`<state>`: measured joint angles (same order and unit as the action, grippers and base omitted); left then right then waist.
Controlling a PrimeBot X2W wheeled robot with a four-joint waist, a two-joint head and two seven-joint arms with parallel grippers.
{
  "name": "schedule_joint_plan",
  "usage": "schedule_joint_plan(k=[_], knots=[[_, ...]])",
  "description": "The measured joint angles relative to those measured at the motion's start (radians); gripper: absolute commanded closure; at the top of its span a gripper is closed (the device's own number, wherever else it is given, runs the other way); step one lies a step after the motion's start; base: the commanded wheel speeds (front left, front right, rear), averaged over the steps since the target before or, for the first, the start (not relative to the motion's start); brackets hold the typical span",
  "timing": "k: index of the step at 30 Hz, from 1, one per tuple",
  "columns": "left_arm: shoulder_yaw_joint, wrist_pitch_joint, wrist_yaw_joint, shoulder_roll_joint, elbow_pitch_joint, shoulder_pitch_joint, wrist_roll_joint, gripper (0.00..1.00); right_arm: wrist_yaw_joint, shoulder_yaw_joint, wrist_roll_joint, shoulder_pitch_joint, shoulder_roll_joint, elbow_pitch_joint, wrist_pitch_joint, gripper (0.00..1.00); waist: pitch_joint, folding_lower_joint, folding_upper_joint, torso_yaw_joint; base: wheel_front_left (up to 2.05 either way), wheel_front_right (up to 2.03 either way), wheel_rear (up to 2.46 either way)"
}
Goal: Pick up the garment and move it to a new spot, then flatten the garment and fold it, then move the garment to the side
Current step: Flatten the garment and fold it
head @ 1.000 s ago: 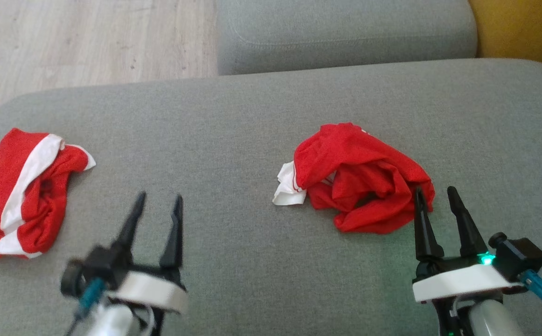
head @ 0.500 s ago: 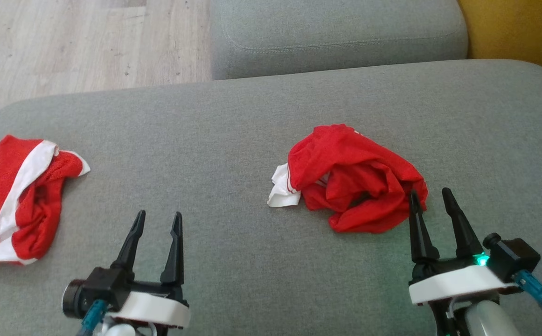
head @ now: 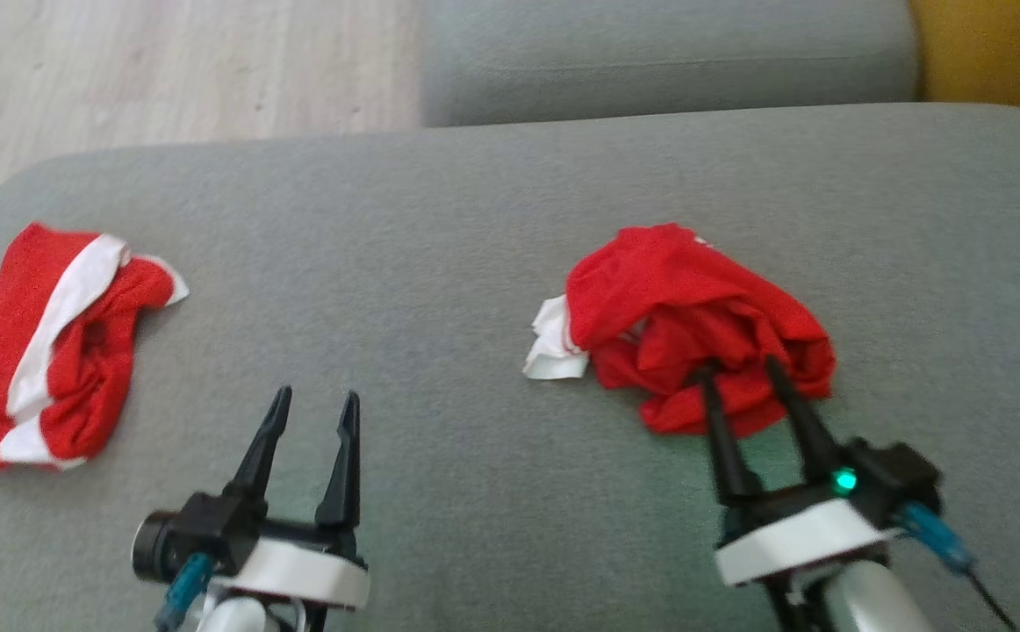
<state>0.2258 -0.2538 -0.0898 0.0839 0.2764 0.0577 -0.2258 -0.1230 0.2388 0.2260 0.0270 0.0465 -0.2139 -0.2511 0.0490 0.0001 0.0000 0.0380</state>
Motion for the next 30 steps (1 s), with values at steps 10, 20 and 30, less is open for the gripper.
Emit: schedule_joint_plan(k=[10, 20, 30], knots=[[0.003, 0.0, -0.017, -0.027, 0.012, 0.048, 0.007, 0.0, 0.0, 0.107, -0.077, 0.225, 0.001, -0.358, 0.059, 0.0, 0.056, 0.0, 0.0, 0.111, 0.0, 0.0, 0.0], [0.005, 0.0, -0.026, -0.033, 0.022, 0.062, 0.007, 0.0, 0.0, -0.043, -0.192, 0.319, 0.007, -0.543, 0.084, 0.0, 0.101, 0.0, 0.0, 0.178, 0.0, 0.0, 0.0], [0.007, 0.0, -0.026, -0.034, 0.029, 0.066, 0.002, 0.0, 0.0, -0.058, -0.234, 0.394, 0.008, -0.624, 0.078, 1.0, 0.111, 0.0, 0.0, 0.181, 0.0, 0.0, 0.0]])
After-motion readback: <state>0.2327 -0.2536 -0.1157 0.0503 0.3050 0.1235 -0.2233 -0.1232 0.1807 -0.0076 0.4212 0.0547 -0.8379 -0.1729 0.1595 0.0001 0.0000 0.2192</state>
